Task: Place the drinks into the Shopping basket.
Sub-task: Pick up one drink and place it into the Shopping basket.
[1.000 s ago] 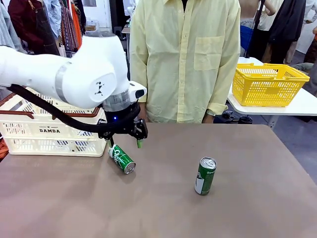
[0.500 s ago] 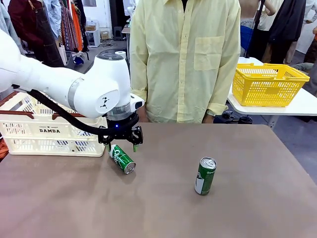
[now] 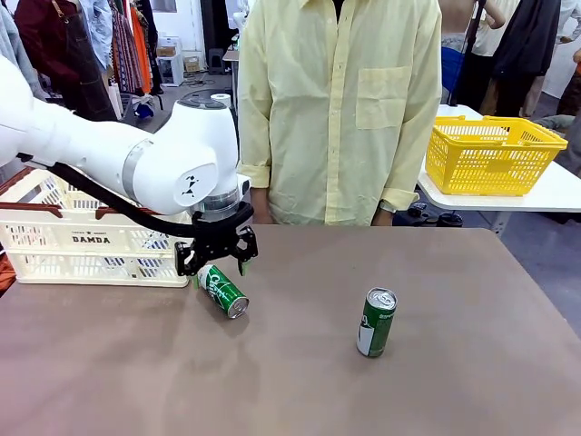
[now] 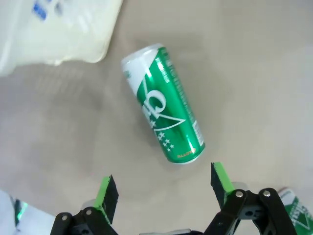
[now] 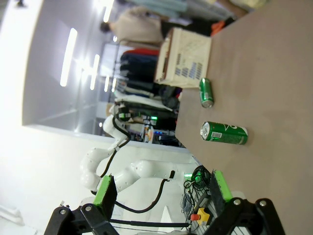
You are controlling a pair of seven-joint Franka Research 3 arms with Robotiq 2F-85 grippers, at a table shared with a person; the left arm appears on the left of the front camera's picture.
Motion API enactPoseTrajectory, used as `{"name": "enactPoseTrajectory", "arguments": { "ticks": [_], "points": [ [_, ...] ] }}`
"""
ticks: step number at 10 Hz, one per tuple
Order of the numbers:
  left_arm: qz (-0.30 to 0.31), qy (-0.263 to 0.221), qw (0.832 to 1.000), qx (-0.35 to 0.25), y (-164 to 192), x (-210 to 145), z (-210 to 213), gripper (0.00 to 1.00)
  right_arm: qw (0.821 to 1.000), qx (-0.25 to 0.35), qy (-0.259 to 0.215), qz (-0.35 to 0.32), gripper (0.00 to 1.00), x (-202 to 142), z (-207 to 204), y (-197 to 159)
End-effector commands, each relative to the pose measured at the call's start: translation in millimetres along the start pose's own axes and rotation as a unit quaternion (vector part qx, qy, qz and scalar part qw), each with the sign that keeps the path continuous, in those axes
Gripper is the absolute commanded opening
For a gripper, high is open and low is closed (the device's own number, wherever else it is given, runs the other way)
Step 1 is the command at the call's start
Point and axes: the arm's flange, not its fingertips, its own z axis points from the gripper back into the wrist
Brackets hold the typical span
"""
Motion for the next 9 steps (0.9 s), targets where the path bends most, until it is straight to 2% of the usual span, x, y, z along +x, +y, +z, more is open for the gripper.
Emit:
{"name": "enactPoseTrajectory", "arguments": {
  "ticks": [1,4,5,7,9],
  "points": [
    [0.023,0.013,1.000,-0.015,-4,-10,-5,1.00,1.000,0.004,-0.004,-0.008,1.00,2,-1,6],
    [0.008,-0.032,0.997,-0.072,4,-8,-26,1.00,1.000,0.004,-0.004,-0.008,1.00,2,-1,6],
    [0.000,-0.045,0.997,-0.064,2,-7,-36,1.00,1.000,0.004,-0.004,-0.008,1.00,2,-1,6],
    [0.001,-0.040,0.998,-0.044,-3,-4,-55,1.00,1.000,0.004,-0.004,-0.008,1.00,2,-1,6],
    [-0.004,-0.064,0.997,-0.036,-8,0,-70,1.00,1.000,0.004,-0.004,-0.008,1.00,2,-1,6]
  ]
}}
